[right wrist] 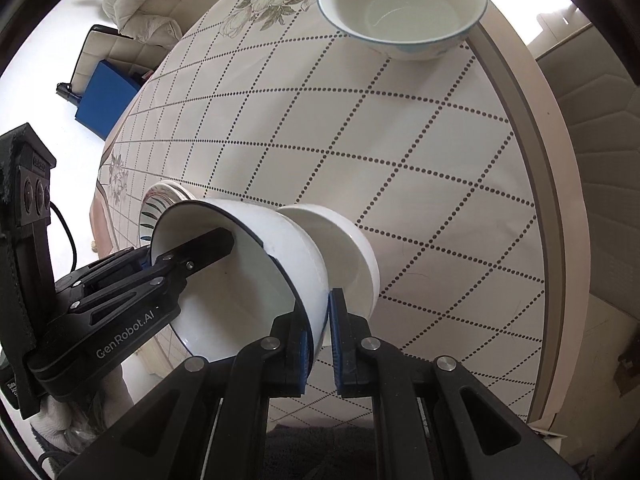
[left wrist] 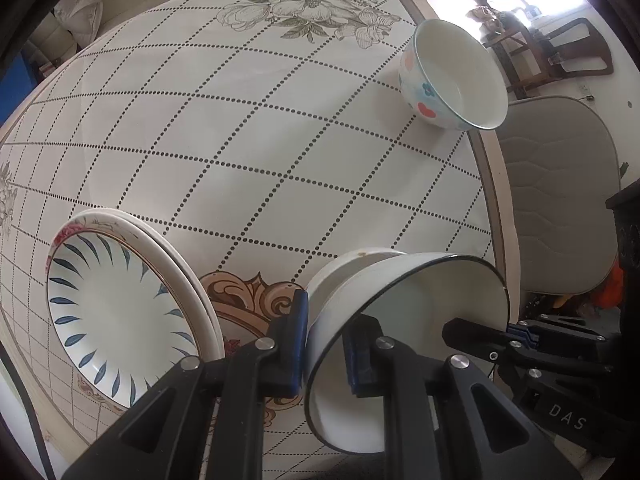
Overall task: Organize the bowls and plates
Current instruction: 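Carry the black-rimmed bowl over and lower it into the pink-floral bowl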
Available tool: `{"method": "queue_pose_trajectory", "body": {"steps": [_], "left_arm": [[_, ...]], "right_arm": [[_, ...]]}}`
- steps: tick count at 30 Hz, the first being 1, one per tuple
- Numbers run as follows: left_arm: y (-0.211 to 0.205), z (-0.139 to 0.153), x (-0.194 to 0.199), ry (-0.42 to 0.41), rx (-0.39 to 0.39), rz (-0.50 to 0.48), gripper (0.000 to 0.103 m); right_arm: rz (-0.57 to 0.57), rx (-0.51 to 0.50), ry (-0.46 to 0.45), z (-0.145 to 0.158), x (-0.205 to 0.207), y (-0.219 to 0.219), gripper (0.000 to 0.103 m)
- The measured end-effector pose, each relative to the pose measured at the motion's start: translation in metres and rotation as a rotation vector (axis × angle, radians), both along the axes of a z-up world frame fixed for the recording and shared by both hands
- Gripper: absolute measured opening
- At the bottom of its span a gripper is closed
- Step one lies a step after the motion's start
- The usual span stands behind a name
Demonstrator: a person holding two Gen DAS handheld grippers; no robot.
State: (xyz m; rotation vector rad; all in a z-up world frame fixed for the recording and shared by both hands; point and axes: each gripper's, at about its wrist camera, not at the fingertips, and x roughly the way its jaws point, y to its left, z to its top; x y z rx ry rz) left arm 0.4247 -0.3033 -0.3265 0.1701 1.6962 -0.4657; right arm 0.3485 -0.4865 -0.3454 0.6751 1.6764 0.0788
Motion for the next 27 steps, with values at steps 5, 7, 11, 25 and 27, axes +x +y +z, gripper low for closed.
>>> {"method": "queue_pose_trajectory", "body": {"steps": [5, 7, 11, 25, 27], "left_arm": [[-0.001, -0.012, -0.007, 0.016, 0.023, -0.001, 0.014], [-0.001, -0.017, -0.010, 0.020, 0.034, -0.007, 0.014], [-0.006, -0.018, -0.011, 0.009, 0.043, -0.008, 0.014], [-0.028, -0.020, -0.020, -0.038, 0.123, -0.065, 0.014], [-0.032, -0.024, -0.022, -0.043, 0.142, -0.072, 0.014]], "right_arm": [[0.010, -0.008, 0.020, -0.014, -0.007, 0.005, 0.011], [0.010, -0.007, 0.032, -0.019, -0.008, 0.006, 0.011], [0.012, -0.005, 0.047, -0.029, -0.009, 0.009, 0.011], [0.029, -0.022, 0.074, -0.040, -0.008, 0.013, 0.011], [0.029, -0.020, 0.076, -0.042, -0.007, 0.015, 0.011]]}}
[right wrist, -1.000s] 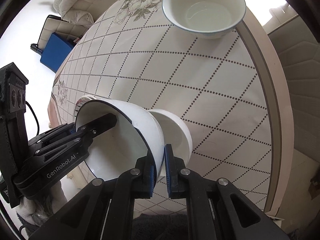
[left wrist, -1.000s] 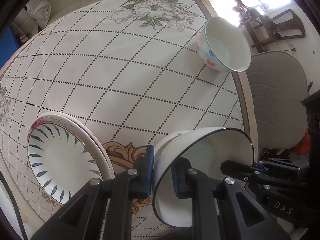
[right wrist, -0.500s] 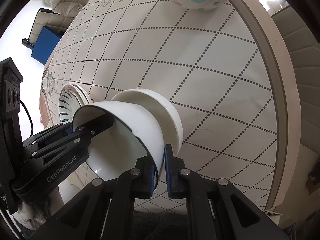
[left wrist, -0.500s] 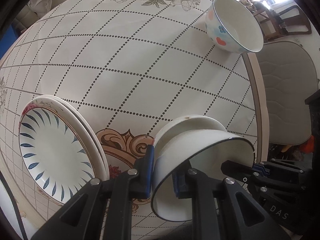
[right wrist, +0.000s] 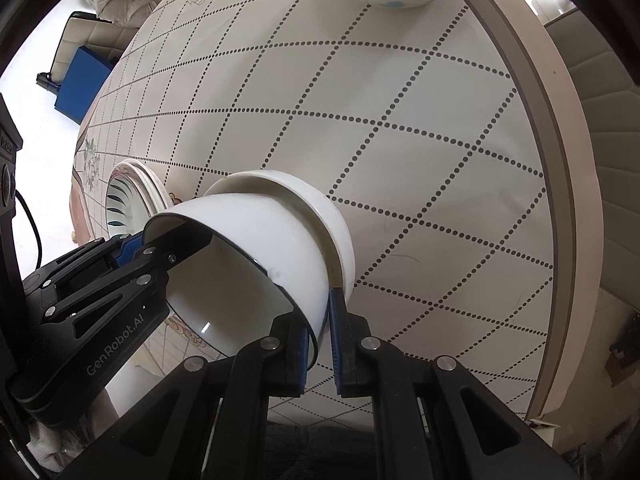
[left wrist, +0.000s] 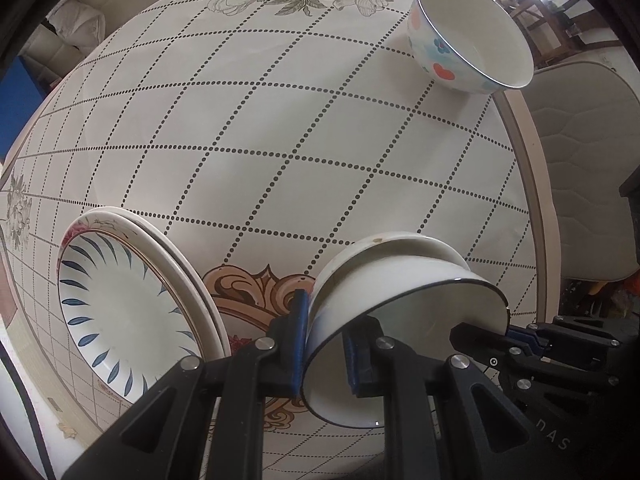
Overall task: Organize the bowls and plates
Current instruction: 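Carry the black-rimmed bowl over and lower it into the pink-floral bowl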
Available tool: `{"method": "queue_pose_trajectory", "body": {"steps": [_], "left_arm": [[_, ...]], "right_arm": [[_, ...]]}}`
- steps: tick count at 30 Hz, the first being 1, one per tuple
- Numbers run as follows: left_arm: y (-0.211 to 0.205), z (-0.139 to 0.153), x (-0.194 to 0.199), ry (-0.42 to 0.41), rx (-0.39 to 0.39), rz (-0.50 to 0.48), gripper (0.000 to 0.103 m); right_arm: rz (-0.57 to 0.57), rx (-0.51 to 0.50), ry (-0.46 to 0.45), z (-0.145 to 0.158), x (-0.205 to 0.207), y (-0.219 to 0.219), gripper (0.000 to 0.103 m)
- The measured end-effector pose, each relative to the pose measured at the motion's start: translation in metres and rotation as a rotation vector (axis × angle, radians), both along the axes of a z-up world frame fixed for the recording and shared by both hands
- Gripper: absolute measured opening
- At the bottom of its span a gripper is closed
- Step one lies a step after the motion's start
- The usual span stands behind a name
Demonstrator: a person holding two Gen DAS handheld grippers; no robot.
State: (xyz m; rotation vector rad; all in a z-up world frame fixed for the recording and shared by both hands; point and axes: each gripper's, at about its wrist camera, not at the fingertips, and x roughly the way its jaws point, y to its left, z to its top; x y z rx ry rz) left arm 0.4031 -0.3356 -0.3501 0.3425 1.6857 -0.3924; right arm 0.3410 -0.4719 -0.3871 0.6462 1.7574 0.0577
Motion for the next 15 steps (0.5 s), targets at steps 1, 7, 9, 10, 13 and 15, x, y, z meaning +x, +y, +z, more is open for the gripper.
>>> {"method": "queue_pose_trajectory", "body": {"steps": [1, 7, 9, 10, 13, 15], "left_arm": [[-0.001, -0.003, -0.001, -0.001, 0.006, -0.003, 0.014], [-0.002, -0.014, -0.007, 0.006, 0.028, -0.002, 0.014], [0.002, -0.015, -0.005, 0.011, 0.030, 0.005, 0.014], [0.002, -0.017, -0.005, 0.013, 0.031, 0.008, 0.014], [0.003, -0.018, -0.007, 0.017, 0.029, 0.014, 0.014], [0.005, -0.020, -0.006, 0.023, 0.026, 0.016, 0.014]], "right_arm": [[-0.005, 0.000, 0.003, 0.000, 0.000, 0.000, 0.011], [-0.015, 0.004, 0.038, -0.004, 0.004, 0.000, 0.012], [-0.024, 0.006, 0.047, -0.003, 0.006, -0.002, 0.012], [-0.023, 0.006, 0.049, -0.003, 0.007, -0.002, 0.012], [-0.024, 0.010, 0.067, -0.004, 0.009, -0.003, 0.012], [-0.021, 0.010, 0.080, -0.004, 0.009, -0.003, 0.013]]}}
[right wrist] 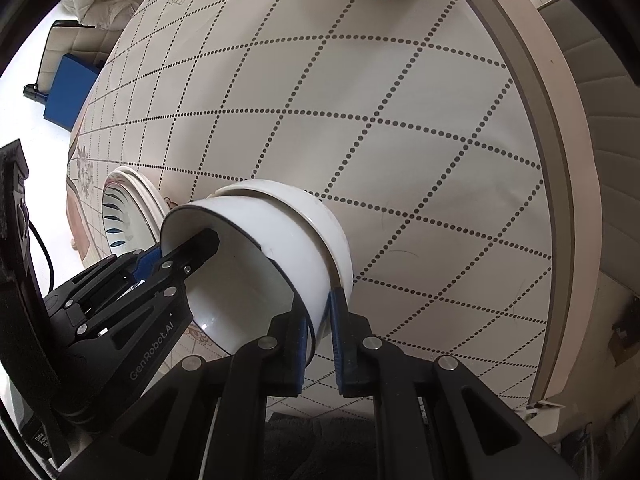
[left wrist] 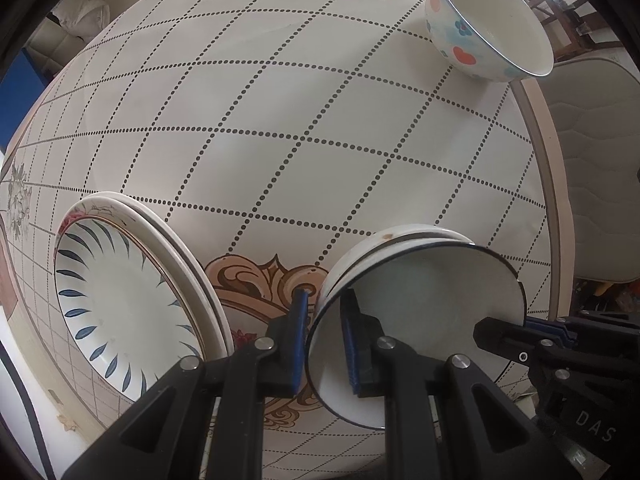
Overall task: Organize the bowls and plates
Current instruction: 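Carry the black-rimmed bowl over and lower it into the pink-floral bowl, then open both tools to release the black-rimmed bowl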
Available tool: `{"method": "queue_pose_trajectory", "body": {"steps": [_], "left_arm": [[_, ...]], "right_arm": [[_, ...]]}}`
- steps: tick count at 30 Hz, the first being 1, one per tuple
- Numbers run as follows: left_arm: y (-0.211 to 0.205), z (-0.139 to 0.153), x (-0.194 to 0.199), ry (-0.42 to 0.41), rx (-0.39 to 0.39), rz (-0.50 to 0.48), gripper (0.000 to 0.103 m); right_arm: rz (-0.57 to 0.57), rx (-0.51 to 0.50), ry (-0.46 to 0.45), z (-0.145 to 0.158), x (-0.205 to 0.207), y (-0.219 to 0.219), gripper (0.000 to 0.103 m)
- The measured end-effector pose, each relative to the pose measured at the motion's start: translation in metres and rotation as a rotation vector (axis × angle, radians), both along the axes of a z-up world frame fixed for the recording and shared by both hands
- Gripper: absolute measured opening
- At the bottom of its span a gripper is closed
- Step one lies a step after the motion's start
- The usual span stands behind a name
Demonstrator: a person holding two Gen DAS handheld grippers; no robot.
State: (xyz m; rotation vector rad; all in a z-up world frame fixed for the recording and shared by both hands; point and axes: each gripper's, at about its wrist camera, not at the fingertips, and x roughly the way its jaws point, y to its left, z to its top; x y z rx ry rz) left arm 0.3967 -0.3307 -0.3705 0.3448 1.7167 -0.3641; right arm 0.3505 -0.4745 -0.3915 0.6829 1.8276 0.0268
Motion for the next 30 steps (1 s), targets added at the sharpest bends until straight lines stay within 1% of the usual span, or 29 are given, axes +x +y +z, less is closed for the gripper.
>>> {"method": "queue_pose_trajectory", "body": {"steps": [2, 9, 12, 15, 17, 19, 20, 21, 22, 23, 24, 25, 26, 27, 28, 29, 30], "left_arm": [[0.001, -0.002, -0.002, 0.012, -0.006, 0.004, 0.014], [0.005, -0.001, -0.005, 0.009, -0.011, 0.007, 0.014], [0.009, 0.002, -0.004, 0.011, -0.015, 0.019, 0.014], [0.017, 0.011, -0.001, -0.008, -0.015, 0.030, 0.015], [0.024, 0.019, 0.001, -0.031, -0.019, 0.044, 0.016], [0.030, 0.027, 0.002, -0.035, -0.037, 0.072, 0.018], [0.033, 0.031, 0.002, -0.042, -0.044, 0.082, 0.018], [0.034, 0.037, 0.004, -0.063, -0.047, 0.089, 0.018], [0.034, 0.043, 0.006, -0.094, -0.042, 0.087, 0.020], [0.033, 0.049, 0.009, -0.125, -0.040, 0.082, 0.022], [0.032, 0.055, 0.013, -0.148, -0.046, 0.077, 0.027], [0.030, 0.060, 0.017, -0.162, -0.058, 0.079, 0.034], [0.028, 0.064, 0.023, -0.171, -0.072, 0.087, 0.038], [0.026, 0.069, 0.029, -0.177, -0.087, 0.095, 0.046], [0.022, 0.073, 0.037, -0.180, -0.106, 0.104, 0.059], [0.018, 0.077, 0.046, -0.181, -0.125, 0.113, 0.067], [0.010, 0.080, 0.055, -0.186, -0.143, 0.118, 0.077]], "right_arm": [[0.016, -0.017, 0.014, 0.000, 0.000, -0.001, 0.014], [0.016, 0.018, 0.016, -0.001, -0.007, -0.005, 0.014], [0.014, 0.012, 0.018, -0.002, -0.009, -0.005, 0.014], [0.024, -0.007, 0.005, 0.000, -0.010, -0.006, 0.014], [0.028, 0.001, -0.010, 0.004, -0.011, -0.009, 0.014], [0.035, 0.007, -0.025, 0.009, -0.011, -0.013, 0.015], [0.044, 0.000, -0.035, 0.012, -0.011, -0.015, 0.019], [0.054, -0.017, -0.051, 0.017, -0.010, -0.017, 0.028], [0.065, -0.040, -0.075, 0.023, -0.009, -0.019, 0.035], [0.072, -0.065, -0.102, 0.029, -0.007, -0.023, 0.050], [0.073, -0.084, -0.134, 0.036, -0.005, -0.027, 0.068], [0.070, -0.094, -0.170, 0.042, -0.002, -0.032, 0.077], [0.061, -0.097, -0.203, 0.048, 0.001, -0.037, 0.094], [0.051, -0.096, -0.233, 0.054, 0.003, -0.043, 0.097], [0.045, -0.095, -0.258, 0.059, 0.007, -0.049, 0.097], [0.038, -0.093, -0.280, 0.064, 0.010, -0.056, 0.097], [0.033, -0.094, -0.298, 0.067, 0.015, -0.062, 0.097]]}}
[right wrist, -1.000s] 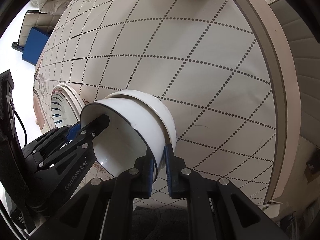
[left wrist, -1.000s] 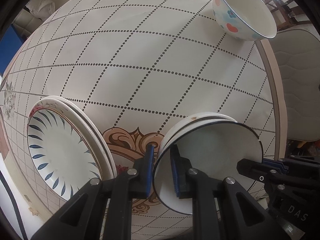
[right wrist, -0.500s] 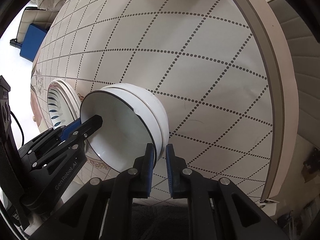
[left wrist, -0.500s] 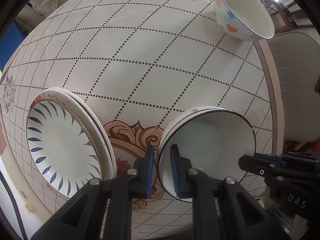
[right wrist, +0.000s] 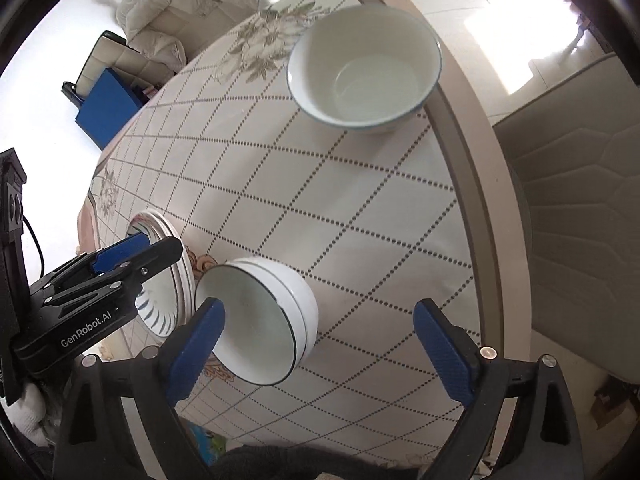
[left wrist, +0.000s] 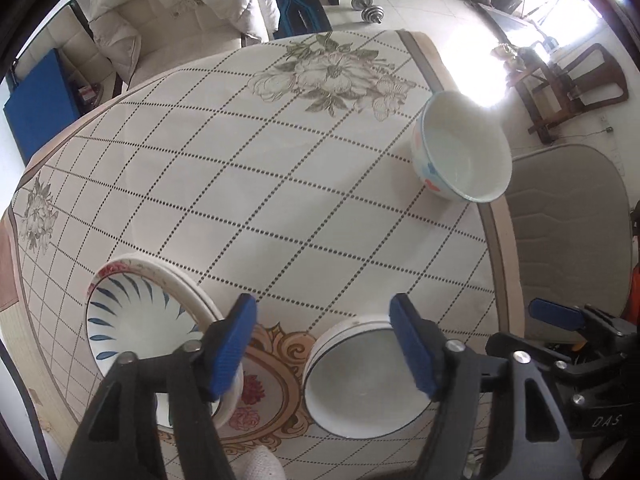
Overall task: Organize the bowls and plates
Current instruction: 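Open both tools to release the black-rimmed bowl, then grasp the rim of the blue-and-pink dotted bowl with both tools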
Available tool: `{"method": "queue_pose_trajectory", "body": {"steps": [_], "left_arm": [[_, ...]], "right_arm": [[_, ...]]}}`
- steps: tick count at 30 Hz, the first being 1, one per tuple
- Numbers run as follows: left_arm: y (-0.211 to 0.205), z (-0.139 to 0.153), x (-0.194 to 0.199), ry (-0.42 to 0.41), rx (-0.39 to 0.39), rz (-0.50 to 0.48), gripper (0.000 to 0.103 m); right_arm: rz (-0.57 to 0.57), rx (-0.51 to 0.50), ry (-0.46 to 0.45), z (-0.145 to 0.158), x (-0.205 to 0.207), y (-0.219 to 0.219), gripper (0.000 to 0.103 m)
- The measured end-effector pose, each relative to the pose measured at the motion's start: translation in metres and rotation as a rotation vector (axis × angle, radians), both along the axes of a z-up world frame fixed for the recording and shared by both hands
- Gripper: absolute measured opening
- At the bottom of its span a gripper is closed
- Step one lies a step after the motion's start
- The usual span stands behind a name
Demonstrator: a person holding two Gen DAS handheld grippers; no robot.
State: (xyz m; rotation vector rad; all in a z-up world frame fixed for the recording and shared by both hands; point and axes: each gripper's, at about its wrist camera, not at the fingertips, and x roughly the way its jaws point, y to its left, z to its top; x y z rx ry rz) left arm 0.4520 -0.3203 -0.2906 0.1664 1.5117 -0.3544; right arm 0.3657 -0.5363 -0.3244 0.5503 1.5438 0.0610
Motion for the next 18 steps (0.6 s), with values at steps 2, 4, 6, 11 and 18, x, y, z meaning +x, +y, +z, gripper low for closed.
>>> {"method": "queue_pose_trajectory", "body": {"steps": [2, 4, 6, 11, 18], "left_arm": [[-0.014, 0.004, 0.014, -0.019, -0.022, 0.000, 0.077], [-0.033, 0.002, 0.028, -0.027, -0.023, -0.009, 0.078], [-0.052, -0.001, 0.042, -0.020, -0.033, -0.023, 0.078], [-0.094, -0.022, 0.074, 0.000, -0.008, -0.049, 0.078], [-0.125, -0.060, 0.103, 0.042, 0.046, -0.063, 0.077]], "right_arm": [[-0.014, 0.005, -0.026, 0.005, 0.011, -0.014, 0.097], [-0.010, -0.008, -0.039, 0.007, 0.025, -0.026, 0.097], [-0.026, -0.050, -0.046, 0.008, 0.038, -0.042, 0.097], [-0.094, -0.049, -0.040, 0.000, 0.074, -0.086, 0.097], [-0.160, -0.004, 0.009, -0.034, 0.115, -0.124, 0.092]]}}
